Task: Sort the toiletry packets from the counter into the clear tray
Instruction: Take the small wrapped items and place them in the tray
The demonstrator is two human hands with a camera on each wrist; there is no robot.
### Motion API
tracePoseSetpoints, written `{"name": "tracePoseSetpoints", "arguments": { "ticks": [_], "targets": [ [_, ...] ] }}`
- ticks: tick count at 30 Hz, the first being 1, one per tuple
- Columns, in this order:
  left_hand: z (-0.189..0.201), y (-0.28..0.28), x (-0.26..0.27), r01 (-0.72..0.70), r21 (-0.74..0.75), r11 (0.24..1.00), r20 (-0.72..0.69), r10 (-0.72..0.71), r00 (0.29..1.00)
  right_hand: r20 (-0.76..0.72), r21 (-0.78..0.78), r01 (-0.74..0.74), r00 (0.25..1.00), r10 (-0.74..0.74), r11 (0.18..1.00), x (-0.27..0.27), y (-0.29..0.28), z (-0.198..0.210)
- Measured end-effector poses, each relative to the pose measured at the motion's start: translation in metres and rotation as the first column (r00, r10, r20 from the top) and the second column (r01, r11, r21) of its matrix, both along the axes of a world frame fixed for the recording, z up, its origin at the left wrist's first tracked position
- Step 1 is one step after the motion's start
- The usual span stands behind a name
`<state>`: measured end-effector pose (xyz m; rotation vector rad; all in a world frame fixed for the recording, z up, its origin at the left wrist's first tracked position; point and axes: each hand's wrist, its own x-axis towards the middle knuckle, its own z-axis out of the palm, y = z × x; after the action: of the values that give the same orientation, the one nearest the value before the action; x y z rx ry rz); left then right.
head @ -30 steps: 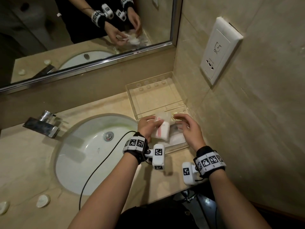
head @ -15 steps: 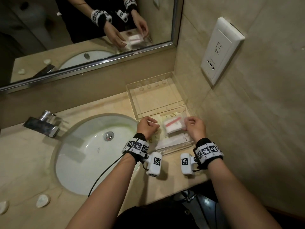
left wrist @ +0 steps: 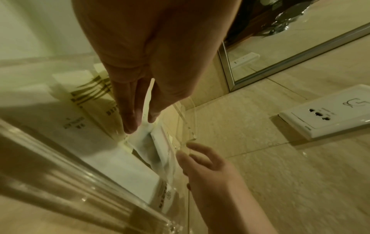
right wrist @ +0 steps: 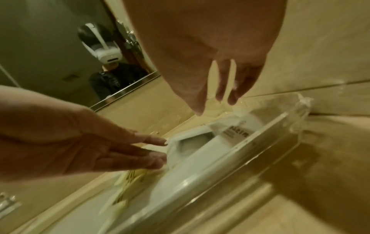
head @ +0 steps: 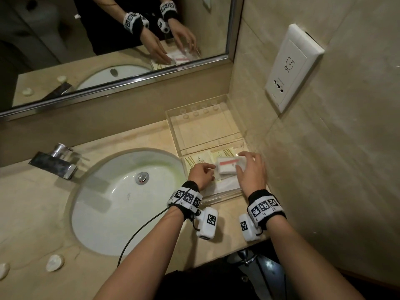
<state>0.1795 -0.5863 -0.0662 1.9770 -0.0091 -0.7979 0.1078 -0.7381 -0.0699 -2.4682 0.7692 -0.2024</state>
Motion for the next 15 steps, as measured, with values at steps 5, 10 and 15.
{"name": "tracePoseSetpoints", "arguments": {
  "ticks": [5,10,15],
  "targets": [
    [0.004,0.001,0.0,0.026,0.073,0.997,0.155,-0.037,0.987,0.008,0.059,-0.257,0.966,0.257,0.965,0.005,0.008,-0.007],
    [0.002,0.017,0.002,-0.013,0.331,0.943,0.522,-0.172,0.835,-0.021,0.161,-0.269,0.961,0.276,0.949,0.003,0.006,-0.012],
    [-0.007,0.03,-0.002,0.058,0.432,0.9,0.529,-0.305,0.792,0.031,0.181,-0.246,0.969,0.244,0.952,0.003,-0.002,-0.016]
  ]
}}
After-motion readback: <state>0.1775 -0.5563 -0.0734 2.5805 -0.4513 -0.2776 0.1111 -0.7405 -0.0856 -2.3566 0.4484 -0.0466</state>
